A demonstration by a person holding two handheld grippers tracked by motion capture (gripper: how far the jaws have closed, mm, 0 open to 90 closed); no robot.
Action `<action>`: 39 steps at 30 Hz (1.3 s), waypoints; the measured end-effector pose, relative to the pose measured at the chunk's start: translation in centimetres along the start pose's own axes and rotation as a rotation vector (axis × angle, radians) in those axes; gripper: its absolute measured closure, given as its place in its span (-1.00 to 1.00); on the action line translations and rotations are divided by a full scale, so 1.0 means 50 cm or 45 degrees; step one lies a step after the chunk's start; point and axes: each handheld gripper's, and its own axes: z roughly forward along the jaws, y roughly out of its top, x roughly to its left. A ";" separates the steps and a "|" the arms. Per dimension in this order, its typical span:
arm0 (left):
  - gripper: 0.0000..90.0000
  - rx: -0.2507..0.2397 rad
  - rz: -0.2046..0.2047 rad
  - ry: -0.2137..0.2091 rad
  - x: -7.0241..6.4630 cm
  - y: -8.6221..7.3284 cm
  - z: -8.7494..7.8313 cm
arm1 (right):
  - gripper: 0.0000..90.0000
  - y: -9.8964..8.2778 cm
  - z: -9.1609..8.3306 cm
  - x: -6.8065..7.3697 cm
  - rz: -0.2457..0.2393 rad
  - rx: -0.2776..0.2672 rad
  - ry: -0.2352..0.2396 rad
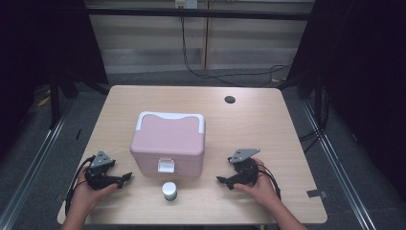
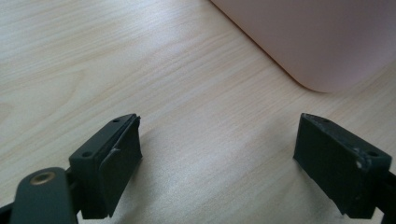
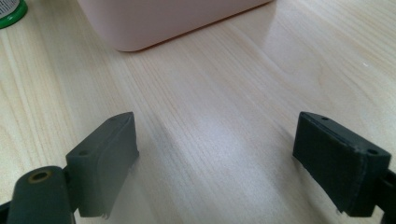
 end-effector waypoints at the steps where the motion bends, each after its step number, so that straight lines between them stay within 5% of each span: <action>1: -0.69 0.000 -0.002 -0.002 0.000 0.000 0.000 | -0.71 0.000 0.000 0.000 0.002 -0.001 0.004; 9: -0.60 -0.013 -0.035 0.014 0.003 -0.001 -0.003 | -0.71 0.000 0.000 -0.001 0.002 0.001 0.005; 12: -0.52 -0.027 -0.159 0.006 0.007 0.002 -0.007 | -0.70 0.000 0.000 -0.001 0.007 0.000 0.007; 15: -0.43 0.043 -0.181 0.015 0.007 0.011 -0.014 | -0.70 0.000 -0.001 -0.001 0.008 0.001 0.005; 20: -0.35 0.183 -0.301 0.011 0.013 0.029 -0.029 | -0.69 0.000 -0.001 0.002 0.020 0.000 -0.006; 23: -0.27 0.227 -0.304 0.012 0.016 0.037 -0.038 | -0.67 0.000 -0.002 0.004 0.023 0.001 -0.009; 26: -0.12 0.251 -0.370 -0.033 0.026 0.066 -0.062 | -0.49 0.004 -0.008 0.007 -0.012 0.016 0.011; 31: 0.03 0.324 -0.359 -0.052 0.033 0.110 -0.084 | -0.36 0.014 -0.010 0.010 -0.026 0.005 0.048; 34: 0.04 0.409 -0.369 -0.075 0.037 0.164 -0.100 | -0.36 0.031 -0.012 0.016 -0.009 -0.020 0.071; 39: 0.19 0.432 -0.354 -0.091 0.037 0.225 -0.120 | -0.35 0.042 -0.016 0.020 0.000 -0.048 0.090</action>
